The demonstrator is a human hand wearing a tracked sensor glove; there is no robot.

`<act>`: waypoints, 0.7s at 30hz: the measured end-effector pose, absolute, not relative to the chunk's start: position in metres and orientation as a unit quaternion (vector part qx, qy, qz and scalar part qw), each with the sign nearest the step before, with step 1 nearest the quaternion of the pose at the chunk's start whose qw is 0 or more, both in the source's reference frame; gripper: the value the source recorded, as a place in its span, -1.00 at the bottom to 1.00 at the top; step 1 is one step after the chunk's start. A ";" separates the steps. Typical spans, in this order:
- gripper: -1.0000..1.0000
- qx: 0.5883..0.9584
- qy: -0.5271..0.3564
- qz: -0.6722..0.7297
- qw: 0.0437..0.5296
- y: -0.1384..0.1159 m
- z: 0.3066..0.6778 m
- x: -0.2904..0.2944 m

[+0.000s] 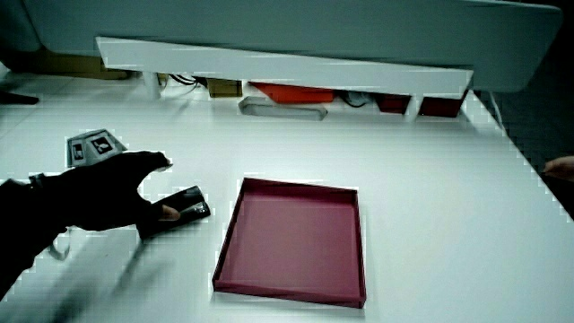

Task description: Place stapper on desk

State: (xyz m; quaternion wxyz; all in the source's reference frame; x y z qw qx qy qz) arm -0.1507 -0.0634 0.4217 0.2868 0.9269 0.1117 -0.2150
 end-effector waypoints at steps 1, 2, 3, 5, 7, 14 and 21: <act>-1.00 0.930 0.119 -0.193 0.290 -0.061 0.409 -0.149; -1.00 0.926 0.116 -0.188 0.305 -0.059 0.409 -0.151; -1.00 0.924 0.122 -0.188 0.309 -0.057 0.408 -0.154; -1.00 0.921 0.125 -0.168 0.330 -0.052 0.400 -0.158; -1.00 0.919 0.133 -0.166 0.331 -0.047 0.403 -0.166; -1.00 0.928 0.143 -0.111 0.327 -0.035 0.367 -0.182; -1.00 0.928 0.143 -0.088 0.333 -0.029 0.361 -0.185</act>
